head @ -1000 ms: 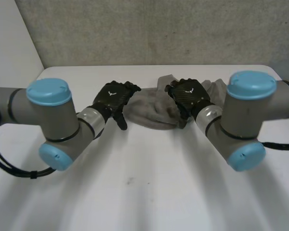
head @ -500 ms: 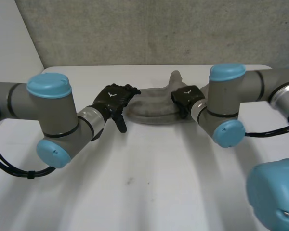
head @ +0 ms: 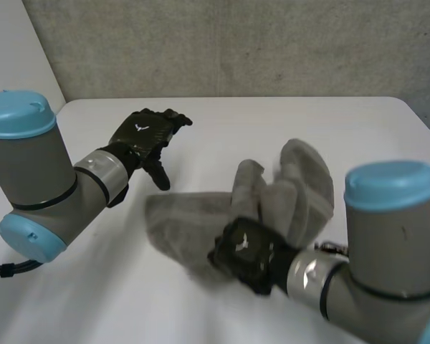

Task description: Fold the towel.

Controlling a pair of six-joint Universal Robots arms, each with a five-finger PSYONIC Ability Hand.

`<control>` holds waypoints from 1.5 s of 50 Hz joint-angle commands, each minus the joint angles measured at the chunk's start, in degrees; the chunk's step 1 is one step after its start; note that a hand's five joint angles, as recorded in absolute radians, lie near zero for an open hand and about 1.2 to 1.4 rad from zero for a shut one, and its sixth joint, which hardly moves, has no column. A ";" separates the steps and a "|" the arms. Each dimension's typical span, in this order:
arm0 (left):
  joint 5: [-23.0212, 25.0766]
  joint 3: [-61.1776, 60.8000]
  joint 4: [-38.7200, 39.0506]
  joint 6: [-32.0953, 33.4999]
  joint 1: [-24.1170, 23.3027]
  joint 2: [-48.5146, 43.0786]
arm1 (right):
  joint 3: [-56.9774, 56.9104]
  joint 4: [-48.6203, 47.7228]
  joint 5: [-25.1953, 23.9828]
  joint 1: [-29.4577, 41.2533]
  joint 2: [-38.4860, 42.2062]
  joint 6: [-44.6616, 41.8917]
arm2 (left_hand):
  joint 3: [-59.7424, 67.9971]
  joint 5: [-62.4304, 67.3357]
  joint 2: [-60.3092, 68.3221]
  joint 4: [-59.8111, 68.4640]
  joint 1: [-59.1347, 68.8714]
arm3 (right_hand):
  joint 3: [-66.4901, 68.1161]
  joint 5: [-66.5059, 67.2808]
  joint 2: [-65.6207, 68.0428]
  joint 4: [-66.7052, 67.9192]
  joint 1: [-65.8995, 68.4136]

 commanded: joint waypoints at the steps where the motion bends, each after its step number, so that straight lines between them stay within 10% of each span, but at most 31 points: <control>1: -0.19 -0.14 0.05 -0.02 -1.02 -0.91 | 2.03 -5.10 -0.37 -0.81 -3.96 7.09 | -9.87 1.95 1.99 1.91 1.81 | -47.89 -48.75 -47.41 -49.09 -47.80; 15: -0.19 5.83 -0.74 -0.02 -8.31 -9.25 | -3.86 -5.82 5.43 -14.00 -5.02 19.87 | -8.69 3.12 3.16 3.09 2.99 | -47.89 -48.75 -47.41 -49.09 -47.80; 46: -6.17 13.40 -4.70 5.87 -16.84 -22.27 | -24.69 -6.17 10.18 -13.21 18.35 -6.32 | -2.98 8.83 8.87 8.79 8.69 | -47.89 -48.75 -47.41 -49.09 -47.80; 51: -5.73 13.57 -4.52 5.87 -17.19 -24.21 | -26.63 -6.17 10.09 -13.21 20.03 -7.11 | 15.36 27.18 27.22 27.14 27.04 | -24.59 -25.45 -24.11 -25.80 -24.51; 55: -5.99 15.50 -4.35 5.96 -17.19 -26.22 | -29.43 -6.26 10.18 -13.03 21.34 -7.72 | 46.06 57.87 57.91 57.84 57.74 | 21.98 21.12 22.47 20.78 22.07; 68: -6.52 26.56 -3.73 5.96 -15.18 -26.58 | -47.69 -9.93 18.85 -12.68 25.30 -3.61 | 55.55 67.36 67.40 67.32 67.22 | 22.11 21.25 22.59 20.91 22.20; 75: -15.75 33.35 -3.38 5.69 -8.67 -20.69 | -53.17 -20.59 25.47 -13.47 22.84 5.02 | 55.55 67.36 67.40 67.32 67.22 | 22.11 21.25 22.59 20.91 22.20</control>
